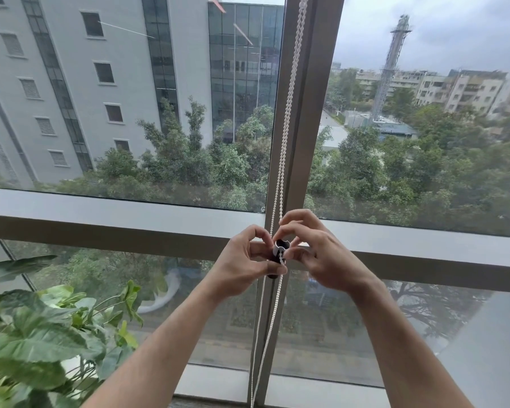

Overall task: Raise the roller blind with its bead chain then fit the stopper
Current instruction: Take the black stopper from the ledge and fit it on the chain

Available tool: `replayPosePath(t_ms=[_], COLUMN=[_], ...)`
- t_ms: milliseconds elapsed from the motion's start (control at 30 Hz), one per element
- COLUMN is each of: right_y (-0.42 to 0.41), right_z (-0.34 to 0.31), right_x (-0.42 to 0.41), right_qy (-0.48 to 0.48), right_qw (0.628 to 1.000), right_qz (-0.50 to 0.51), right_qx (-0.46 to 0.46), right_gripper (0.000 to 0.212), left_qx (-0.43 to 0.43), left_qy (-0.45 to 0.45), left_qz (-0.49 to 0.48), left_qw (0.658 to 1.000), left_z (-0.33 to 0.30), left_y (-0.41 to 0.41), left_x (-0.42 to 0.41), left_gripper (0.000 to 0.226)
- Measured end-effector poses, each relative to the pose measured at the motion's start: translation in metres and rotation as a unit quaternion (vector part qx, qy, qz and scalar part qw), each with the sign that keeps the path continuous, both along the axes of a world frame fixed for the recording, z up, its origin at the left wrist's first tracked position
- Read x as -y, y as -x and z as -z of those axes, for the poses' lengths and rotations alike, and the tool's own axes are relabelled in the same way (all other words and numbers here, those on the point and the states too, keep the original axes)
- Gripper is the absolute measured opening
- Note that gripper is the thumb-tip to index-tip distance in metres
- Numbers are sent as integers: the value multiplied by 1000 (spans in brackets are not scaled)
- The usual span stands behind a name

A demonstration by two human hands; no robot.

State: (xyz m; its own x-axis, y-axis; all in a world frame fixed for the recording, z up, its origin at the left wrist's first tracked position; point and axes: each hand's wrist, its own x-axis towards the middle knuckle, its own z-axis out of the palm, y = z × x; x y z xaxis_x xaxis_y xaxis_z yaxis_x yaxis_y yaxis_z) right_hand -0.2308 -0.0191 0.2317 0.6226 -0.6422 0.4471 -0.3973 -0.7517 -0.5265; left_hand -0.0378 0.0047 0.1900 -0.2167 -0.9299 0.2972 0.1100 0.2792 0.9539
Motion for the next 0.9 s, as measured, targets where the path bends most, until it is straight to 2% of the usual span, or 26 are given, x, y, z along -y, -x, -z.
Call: replayPosePath(t_ms=[167,300,400,467,533,633,800,900], right_y=[-1,-2,-5,-7,-9,-13,-19,-18], right_z=[10,22,34,45,56,68,85,91], right_x=[2,6,5,5,4,2,0,-1], right_qy=[-5,-63,-161,-222,-264,-299,-386,-440], right_qw=[1000,993,969,943,917,893,861,832], right_qz=[3,-15,-22,-38,-47,-41,-81,-107], right_qx=[30,103,187,245,295,335,320,320], right_gripper=[33,35,46,61,67,58,40,39], left_qx=[2,2,1,0,-9,-24,-37,-28], left_qy=[-1,-14,-6,4,9,6,7,0], left_qz=[-10,-8,-8,-12,-18,-15,3,-5], left_qw=[1000,1000,1000,1000,1000,1000,999,1000], left_z=[2,4,6,7,8,11,16,22], left_y=[-1,1,2,2,1,1,3,3], left_x=[1,2,1,1,0,0,1,0], left_gripper=[39,41,37,38,40,41,37,38])
